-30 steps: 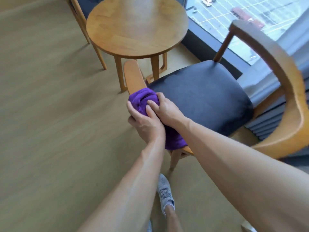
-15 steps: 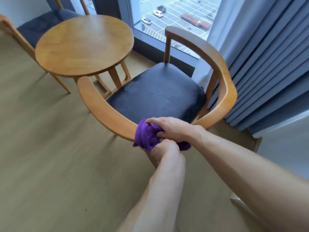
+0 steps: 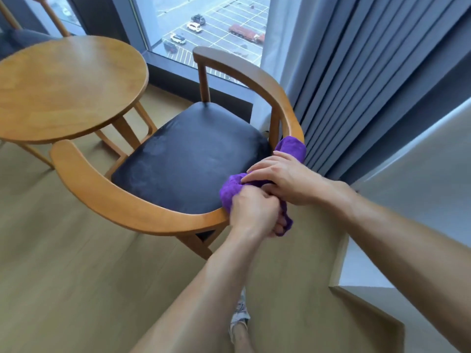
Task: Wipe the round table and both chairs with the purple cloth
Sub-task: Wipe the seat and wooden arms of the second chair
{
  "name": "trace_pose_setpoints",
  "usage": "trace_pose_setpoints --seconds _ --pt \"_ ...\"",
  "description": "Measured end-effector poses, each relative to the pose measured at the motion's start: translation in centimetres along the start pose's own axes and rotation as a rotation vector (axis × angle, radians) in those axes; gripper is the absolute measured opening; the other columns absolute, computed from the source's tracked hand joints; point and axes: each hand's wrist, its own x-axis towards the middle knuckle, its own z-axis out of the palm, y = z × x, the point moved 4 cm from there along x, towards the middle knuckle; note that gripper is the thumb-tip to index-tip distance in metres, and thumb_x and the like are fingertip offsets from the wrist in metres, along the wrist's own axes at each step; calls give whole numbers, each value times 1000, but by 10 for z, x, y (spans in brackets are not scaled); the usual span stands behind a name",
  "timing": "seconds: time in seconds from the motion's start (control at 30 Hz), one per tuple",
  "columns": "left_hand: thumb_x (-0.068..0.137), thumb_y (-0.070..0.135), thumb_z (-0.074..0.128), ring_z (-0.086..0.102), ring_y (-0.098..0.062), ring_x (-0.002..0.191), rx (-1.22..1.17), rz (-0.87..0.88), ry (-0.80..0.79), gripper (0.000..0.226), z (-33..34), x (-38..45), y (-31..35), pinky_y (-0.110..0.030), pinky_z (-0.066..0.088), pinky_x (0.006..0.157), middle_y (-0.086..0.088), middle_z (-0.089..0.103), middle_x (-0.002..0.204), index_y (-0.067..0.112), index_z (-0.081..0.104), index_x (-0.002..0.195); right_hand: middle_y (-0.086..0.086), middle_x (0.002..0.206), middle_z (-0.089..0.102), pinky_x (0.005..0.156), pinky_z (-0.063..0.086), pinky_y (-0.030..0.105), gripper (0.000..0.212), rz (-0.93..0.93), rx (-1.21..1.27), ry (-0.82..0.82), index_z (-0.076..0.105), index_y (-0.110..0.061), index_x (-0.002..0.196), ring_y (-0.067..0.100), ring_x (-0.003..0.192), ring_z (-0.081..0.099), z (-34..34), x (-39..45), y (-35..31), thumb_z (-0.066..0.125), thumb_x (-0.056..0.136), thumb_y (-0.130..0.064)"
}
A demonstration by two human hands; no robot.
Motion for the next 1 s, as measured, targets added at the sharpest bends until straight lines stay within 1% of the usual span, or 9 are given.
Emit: trace_pose_setpoints --seconds 0.07,0.13,0.23,0.37,0.43,0.53,0.63,0.77,1.0 --pt "91 23 49 65 -28 80 245 352 348 24 -24 5 11 -39 54 77 -6 71 84 10 67 83 -2 126 66 107 36 49 36 32 81 74 66 -19 122 21 126 55 1 -3 4 55 89 -25" --pt "98 34 46 56 -26 101 459 482 502 26 -29 11 9 -43 45 90 -5 63 105 16 64 105 4 134 60 111 35 51 52 128 132 235 58 -18 134 25 132 49 5 -12 10 66 85 -32" --pt "102 53 28 55 -30 115 504 359 299 44 -19 26 -17 -51 42 99 -4 60 121 32 54 130 8 154 36 121 24 44 83 551 254 551 40 -26 149 26 145 30 19 -44 9 71 77 -53" --pt "98 61 26 61 -26 103 483 417 270 46 -24 31 -34 -40 49 84 1 64 112 36 54 127 6 160 24 111 12 9 85 971 836 772 21 -22 157 14 148 20 65 -65 -31 64 90 -50" --pt "96 63 24 62 -27 98 505 436 266 47 -24 32 -32 -41 49 81 3 64 105 37 53 122 3 156 37 115 27 24 87 1187 1268 751 25 -25 155 17 143 36 95 -58 -53 59 85 -63" --pt "94 64 19 63 -32 97 585 431 244 49 -20 39 -27 -41 47 79 2 65 104 37 48 122 -7 122 69 94 55 51 82 1201 1828 810 52 -36 134 17 108 68 116 -32 -74 50 65 -81" --pt "93 62 22 63 -33 105 649 422 175 54 -13 52 -6 -43 47 87 -1 69 115 43 36 141 -9 116 71 94 55 50 77 1225 1842 931 53 -40 127 18 105 69 104 -14 -52 46 63 -81" --pt "97 57 28 58 -36 117 686 387 -3 58 6 81 37 -46 43 97 -4 63 128 46 16 152 -3 119 69 97 50 60 72 1326 1587 941 50 -42 124 31 109 67 83 -11 -3 38 66 -83" --pt "96 50 34 30 -33 142 449 247 -150 60 52 160 93 -50 26 117 -8 29 155 36 25 154 1 136 55 98 50 55 88 1327 1511 816 26 -42 147 31 117 58 42 0 104 44 66 -70"
